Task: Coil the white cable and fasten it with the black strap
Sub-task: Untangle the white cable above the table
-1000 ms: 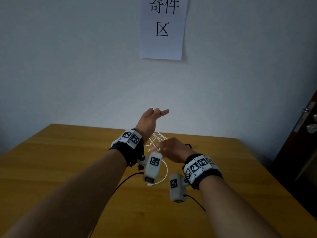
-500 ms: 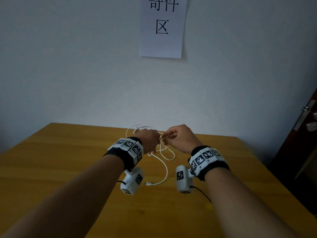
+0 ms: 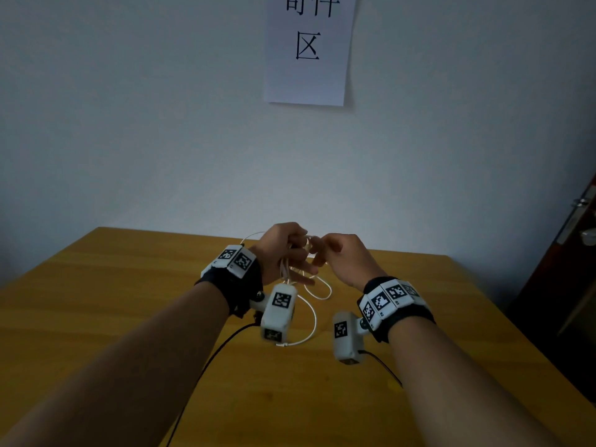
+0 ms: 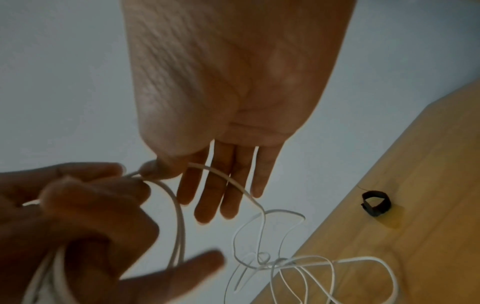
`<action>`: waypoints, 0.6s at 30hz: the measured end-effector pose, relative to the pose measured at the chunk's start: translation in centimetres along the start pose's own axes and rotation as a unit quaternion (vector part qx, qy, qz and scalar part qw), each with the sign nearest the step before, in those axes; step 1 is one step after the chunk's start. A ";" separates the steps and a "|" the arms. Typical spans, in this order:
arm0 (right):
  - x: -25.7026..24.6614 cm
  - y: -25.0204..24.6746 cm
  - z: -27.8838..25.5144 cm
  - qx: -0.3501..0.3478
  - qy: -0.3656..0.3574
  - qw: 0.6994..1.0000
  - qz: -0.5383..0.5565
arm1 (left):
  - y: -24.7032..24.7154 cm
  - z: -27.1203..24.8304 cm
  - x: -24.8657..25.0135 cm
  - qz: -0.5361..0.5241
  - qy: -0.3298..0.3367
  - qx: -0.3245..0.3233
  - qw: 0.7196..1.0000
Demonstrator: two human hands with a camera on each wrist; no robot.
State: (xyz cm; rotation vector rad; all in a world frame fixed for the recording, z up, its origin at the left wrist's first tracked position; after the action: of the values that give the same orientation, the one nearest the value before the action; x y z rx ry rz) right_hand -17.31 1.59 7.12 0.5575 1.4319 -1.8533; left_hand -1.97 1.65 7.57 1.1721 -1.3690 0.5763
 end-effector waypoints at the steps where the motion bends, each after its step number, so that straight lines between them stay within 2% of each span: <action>1: 0.1 0.1 0.1 -0.003 0.001 1.000 0.004 | 0.0 0.1 0.1 -0.046 0.003 -0.010 0.999; 6: 0.8 1.2 0.3 -0.035 0.020 0.997 0.065 | 0.4 0.4 0.9 -0.208 0.019 -0.047 0.977; 11: 1.0 1.6 0.1 -0.052 0.033 0.994 0.088 | 0.3 0.1 1.5 -0.262 0.052 -0.057 0.962; 18: 0.4 2.0 -0.7 -0.070 0.066 0.975 0.198 | 1.0 -0.7 2.6 -0.355 0.113 -0.086 0.924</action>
State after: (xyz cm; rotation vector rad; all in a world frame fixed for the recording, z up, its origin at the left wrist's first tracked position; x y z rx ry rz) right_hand -16.10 1.87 5.34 0.8405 1.4022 -1.4131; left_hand -2.01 1.80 10.44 1.3043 -0.7000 0.0587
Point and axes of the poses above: each hand's wrist, its own z-axis towards the middle knuckle, its own y-axis out of the palm, x = y × z, the point moved 4 cm from there along z, towards the middle knuckle, and after that the axes turned 4 degrees about -z, right-handed, at the moved point
